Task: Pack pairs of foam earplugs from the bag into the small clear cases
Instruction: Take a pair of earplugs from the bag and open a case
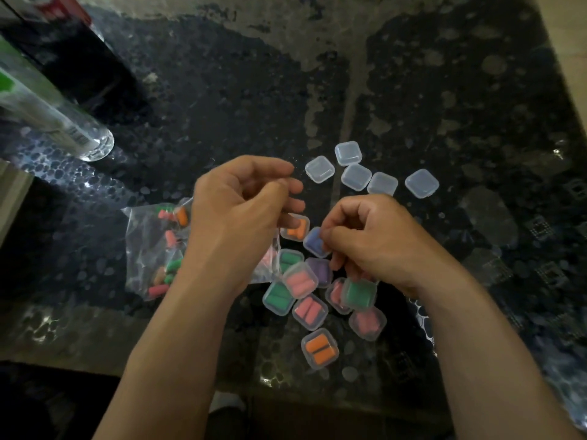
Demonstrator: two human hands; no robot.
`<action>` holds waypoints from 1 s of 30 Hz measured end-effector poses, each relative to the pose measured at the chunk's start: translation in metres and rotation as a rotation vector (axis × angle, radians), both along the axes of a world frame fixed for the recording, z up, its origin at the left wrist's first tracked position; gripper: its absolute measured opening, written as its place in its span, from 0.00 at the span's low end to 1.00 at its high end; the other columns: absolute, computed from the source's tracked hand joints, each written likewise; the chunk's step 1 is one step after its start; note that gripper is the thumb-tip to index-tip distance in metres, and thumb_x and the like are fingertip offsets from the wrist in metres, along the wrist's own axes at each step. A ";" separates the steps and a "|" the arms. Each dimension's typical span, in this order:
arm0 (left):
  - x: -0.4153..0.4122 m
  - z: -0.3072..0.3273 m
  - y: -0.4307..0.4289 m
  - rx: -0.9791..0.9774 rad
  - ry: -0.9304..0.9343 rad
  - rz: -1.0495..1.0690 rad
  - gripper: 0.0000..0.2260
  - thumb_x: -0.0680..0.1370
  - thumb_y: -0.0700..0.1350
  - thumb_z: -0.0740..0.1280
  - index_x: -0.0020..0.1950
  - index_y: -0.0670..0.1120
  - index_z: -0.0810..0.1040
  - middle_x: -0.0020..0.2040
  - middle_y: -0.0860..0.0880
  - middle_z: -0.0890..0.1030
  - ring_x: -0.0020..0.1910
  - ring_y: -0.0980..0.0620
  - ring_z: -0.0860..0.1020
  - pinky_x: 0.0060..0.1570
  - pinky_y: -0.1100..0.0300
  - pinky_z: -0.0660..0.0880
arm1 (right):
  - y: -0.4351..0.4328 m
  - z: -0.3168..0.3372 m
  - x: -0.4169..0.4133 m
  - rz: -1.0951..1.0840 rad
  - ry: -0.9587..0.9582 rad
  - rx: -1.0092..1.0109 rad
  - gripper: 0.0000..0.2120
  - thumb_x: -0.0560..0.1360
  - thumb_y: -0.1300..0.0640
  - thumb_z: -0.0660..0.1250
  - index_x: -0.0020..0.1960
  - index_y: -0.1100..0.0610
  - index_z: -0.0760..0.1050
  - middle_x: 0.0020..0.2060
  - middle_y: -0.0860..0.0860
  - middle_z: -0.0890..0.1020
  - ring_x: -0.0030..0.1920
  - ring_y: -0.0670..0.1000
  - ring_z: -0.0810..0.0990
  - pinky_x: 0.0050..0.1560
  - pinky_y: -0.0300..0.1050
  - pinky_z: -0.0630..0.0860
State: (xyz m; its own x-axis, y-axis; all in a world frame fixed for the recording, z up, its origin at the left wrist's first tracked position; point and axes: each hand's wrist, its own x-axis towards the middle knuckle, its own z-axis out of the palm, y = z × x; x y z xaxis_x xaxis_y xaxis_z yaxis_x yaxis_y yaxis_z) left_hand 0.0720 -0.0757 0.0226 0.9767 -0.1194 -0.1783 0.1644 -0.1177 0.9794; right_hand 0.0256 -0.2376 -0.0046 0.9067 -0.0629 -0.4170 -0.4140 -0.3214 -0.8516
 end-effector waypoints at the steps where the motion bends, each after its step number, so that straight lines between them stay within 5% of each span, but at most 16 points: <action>1: 0.000 0.005 0.002 0.003 -0.037 0.012 0.10 0.79 0.29 0.64 0.49 0.41 0.82 0.39 0.44 0.86 0.33 0.49 0.83 0.32 0.59 0.79 | 0.001 0.001 0.000 -0.010 -0.006 0.008 0.07 0.76 0.63 0.68 0.40 0.57 0.80 0.29 0.52 0.84 0.24 0.44 0.78 0.24 0.38 0.70; 5: 0.005 0.021 0.021 0.039 -0.164 0.143 0.10 0.77 0.29 0.65 0.47 0.41 0.82 0.35 0.45 0.84 0.28 0.51 0.78 0.25 0.60 0.73 | 0.006 0.005 0.001 -0.047 -0.044 0.073 0.06 0.77 0.65 0.67 0.43 0.58 0.80 0.32 0.52 0.85 0.26 0.44 0.81 0.25 0.36 0.74; 9: 0.008 0.015 0.042 0.168 -0.149 0.245 0.10 0.76 0.30 0.64 0.47 0.42 0.83 0.33 0.48 0.84 0.28 0.53 0.78 0.26 0.61 0.74 | 0.021 0.004 0.004 -0.083 -0.120 0.137 0.08 0.78 0.68 0.66 0.47 0.57 0.81 0.38 0.54 0.86 0.38 0.50 0.87 0.39 0.46 0.84; 18: 0.007 -0.002 0.097 0.462 -0.123 0.305 0.09 0.74 0.40 0.66 0.43 0.54 0.82 0.38 0.52 0.85 0.37 0.51 0.84 0.38 0.54 0.80 | 0.074 0.004 0.018 -0.035 -0.132 0.181 0.17 0.79 0.72 0.59 0.54 0.55 0.80 0.46 0.54 0.86 0.47 0.49 0.87 0.49 0.43 0.85; 22: 0.007 -0.007 0.129 0.694 -0.026 0.323 0.08 0.77 0.44 0.68 0.55 0.50 0.82 0.44 0.53 0.83 0.46 0.52 0.81 0.41 0.61 0.75 | 0.097 0.004 0.024 -0.035 -0.066 0.219 0.18 0.79 0.74 0.57 0.49 0.57 0.80 0.48 0.60 0.85 0.48 0.53 0.87 0.45 0.40 0.84; 26: 0.010 -0.013 0.149 0.852 0.169 0.267 0.21 0.76 0.50 0.69 0.69 0.47 0.74 0.57 0.47 0.81 0.55 0.47 0.80 0.52 0.54 0.77 | 0.113 0.003 0.028 -0.074 0.052 0.274 0.15 0.78 0.75 0.61 0.48 0.61 0.82 0.46 0.59 0.87 0.47 0.51 0.87 0.44 0.39 0.84; 30: 0.011 -0.011 0.149 0.556 0.357 0.220 0.13 0.77 0.45 0.71 0.59 0.40 0.79 0.44 0.48 0.82 0.37 0.55 0.80 0.29 0.64 0.74 | 0.120 0.007 0.030 -0.081 0.189 0.359 0.15 0.79 0.76 0.60 0.52 0.62 0.81 0.46 0.59 0.86 0.44 0.52 0.88 0.42 0.41 0.85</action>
